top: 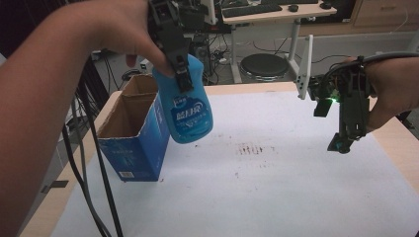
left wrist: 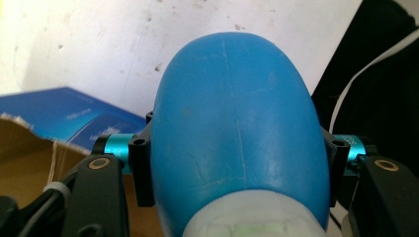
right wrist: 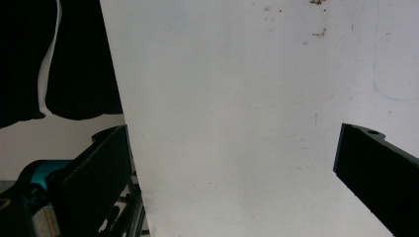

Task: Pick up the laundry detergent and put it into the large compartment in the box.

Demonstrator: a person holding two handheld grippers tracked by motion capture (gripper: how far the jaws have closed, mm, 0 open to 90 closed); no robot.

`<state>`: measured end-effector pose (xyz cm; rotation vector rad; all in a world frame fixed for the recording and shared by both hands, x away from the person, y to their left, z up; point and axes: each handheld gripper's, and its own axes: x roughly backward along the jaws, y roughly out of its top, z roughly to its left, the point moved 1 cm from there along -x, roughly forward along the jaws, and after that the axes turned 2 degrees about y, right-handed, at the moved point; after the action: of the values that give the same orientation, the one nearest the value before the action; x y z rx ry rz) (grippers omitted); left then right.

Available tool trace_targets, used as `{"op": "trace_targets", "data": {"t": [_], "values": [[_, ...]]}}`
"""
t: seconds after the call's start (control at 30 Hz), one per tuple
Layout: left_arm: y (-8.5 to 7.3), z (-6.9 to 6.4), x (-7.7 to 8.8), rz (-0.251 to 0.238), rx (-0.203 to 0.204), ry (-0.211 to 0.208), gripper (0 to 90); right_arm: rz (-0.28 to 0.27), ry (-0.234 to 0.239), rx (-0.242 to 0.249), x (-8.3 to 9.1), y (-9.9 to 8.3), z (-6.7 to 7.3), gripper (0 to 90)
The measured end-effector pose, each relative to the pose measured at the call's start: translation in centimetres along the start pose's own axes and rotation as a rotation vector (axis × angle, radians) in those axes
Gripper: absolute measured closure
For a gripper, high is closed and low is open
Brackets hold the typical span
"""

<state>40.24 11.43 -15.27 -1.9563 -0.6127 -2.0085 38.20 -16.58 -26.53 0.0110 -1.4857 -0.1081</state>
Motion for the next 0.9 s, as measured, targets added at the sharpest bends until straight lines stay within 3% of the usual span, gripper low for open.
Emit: {"op": "trace_targets", "data": {"t": [0.13,0.17,0.2,0.37,0.57,0.73,0.9], "values": [[-1.0,1.2,0.5,0.01,0.065,0.003,37.3,-0.002,-0.001,0.006,0.0,0.2,0.0,0.8],[-1.0,1.2,0.5,0.01,0.065,0.003,37.3,-0.002,-0.001,0.006,0.0,0.2,0.0,0.8],[-1.6,1.8,0.8,0.011,0.096,-0.002,37.3,0.0,-0.001,0.005,0.0,0.2,0.0,0.8],[-3.6,3.2,2.3,-0.004,0.164,0.013,37.3,0.005,-0.001,0.005,-0.2,0.1,-0.1,0.8],[-6.3,5.0,3.9,-0.01,0.29,0.042,37.3,0.004,0.0,0.007,-0.2,0.3,-0.2,0.8],[-8.1,6.3,4.2,0.033,0.365,0.083,37.3,0.007,0.003,0.007,-0.4,0.6,-0.3,0.8],[-9.3,7.5,3.7,0.06,0.468,0.105,37.3,0.01,0.005,0.014,-0.5,1.0,-0.4,0.8]]}}
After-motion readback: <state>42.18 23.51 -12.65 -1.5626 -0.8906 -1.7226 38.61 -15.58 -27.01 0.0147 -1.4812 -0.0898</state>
